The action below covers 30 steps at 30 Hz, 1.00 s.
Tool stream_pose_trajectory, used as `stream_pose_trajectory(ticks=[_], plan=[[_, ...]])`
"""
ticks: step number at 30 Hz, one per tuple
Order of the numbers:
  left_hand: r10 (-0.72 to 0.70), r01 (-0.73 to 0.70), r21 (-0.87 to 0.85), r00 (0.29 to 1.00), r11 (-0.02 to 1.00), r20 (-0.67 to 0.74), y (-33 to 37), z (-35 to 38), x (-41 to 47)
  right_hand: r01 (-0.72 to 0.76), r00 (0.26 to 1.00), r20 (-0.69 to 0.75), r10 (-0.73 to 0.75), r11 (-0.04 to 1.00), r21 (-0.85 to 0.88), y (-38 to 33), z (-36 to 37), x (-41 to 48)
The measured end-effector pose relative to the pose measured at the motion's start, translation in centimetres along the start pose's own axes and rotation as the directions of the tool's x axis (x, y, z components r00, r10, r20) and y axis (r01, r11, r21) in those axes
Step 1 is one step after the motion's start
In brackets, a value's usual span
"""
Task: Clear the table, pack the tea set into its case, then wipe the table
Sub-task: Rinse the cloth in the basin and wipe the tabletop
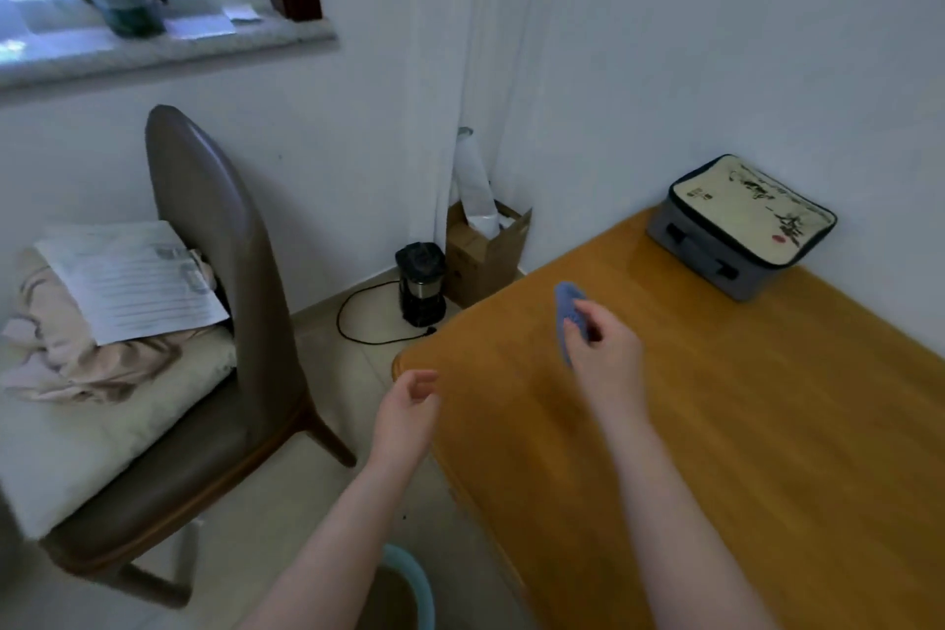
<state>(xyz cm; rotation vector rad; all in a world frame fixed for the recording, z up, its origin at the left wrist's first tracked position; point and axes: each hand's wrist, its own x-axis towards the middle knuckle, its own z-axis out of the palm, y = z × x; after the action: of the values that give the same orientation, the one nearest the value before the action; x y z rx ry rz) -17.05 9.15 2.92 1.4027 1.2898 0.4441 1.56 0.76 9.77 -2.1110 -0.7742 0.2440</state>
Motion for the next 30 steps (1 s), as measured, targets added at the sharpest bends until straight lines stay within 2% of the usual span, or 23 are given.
stream_pose_trajectory(ticks=[1,3,5,6,7,11,13,15,18,22,26,30], plan=[[0.009,-0.009,0.001,1.000,1.000,-0.013,0.2,0.9,0.1,0.038,0.998,0.053,-0.034,0.995,-0.088,0.3,0.8,0.4],[0.029,-0.028,0.017,0.998,0.999,-0.047,0.3,1.8,0.4,0.102,0.967,0.250,-0.055,0.978,-0.181,1.1,3.3,0.0],[0.043,-0.039,0.055,0.996,0.998,-0.075,-0.1,2.3,1.1,0.147,0.867,0.497,-0.026,0.967,-0.206,2.0,5.9,-1.6],[0.052,-0.045,0.080,0.995,0.996,-0.089,-0.5,2.2,1.5,0.165,0.821,0.571,-0.012,0.962,-0.216,2.5,6.9,-2.6],[0.062,-0.050,0.110,0.992,0.993,-0.108,-0.7,2.0,1.8,0.176,0.811,0.585,-0.006,0.956,-0.235,3.0,7.6,-3.2],[0.055,-0.015,0.199,0.979,0.980,-0.196,-1.6,0.5,3.1,0.202,0.941,0.323,-0.095,0.928,-0.314,4.9,9.0,-3.1],[0.057,-0.005,0.243,0.976,0.970,-0.210,-2.1,0.1,3.6,0.283,0.948,0.250,-0.195,0.876,-0.391,6.0,9.9,-2.6],[0.105,-0.043,0.290,0.973,0.956,-0.203,-2.3,0.1,4.0,0.312,0.941,0.266,-0.207,0.833,-0.458,6.6,11.2,-2.1],[0.144,-0.072,0.417,0.979,0.906,-0.143,-2.2,0.1,4.3,0.298,0.930,0.348,-0.116,0.793,-0.532,6.8,13.2,-1.9],[0.221,-0.155,0.539,0.974,0.828,-0.059,-2.4,-0.6,5.5,0.249,0.936,0.349,-0.036,0.770,-0.588,6.6,15.3,-1.7],[0.293,-0.223,0.588,0.956,0.777,-0.026,-2.7,-1.5,6.7,0.189,0.951,0.310,0.013,0.768,-0.612,5.0,17.3,-2.1],[0.256,-0.183,0.584,0.966,0.791,-0.044,-3.3,-2.5,8.1,0.187,0.956,0.292,0.000,0.767,-0.613,3.1,19.9,-2.6]])
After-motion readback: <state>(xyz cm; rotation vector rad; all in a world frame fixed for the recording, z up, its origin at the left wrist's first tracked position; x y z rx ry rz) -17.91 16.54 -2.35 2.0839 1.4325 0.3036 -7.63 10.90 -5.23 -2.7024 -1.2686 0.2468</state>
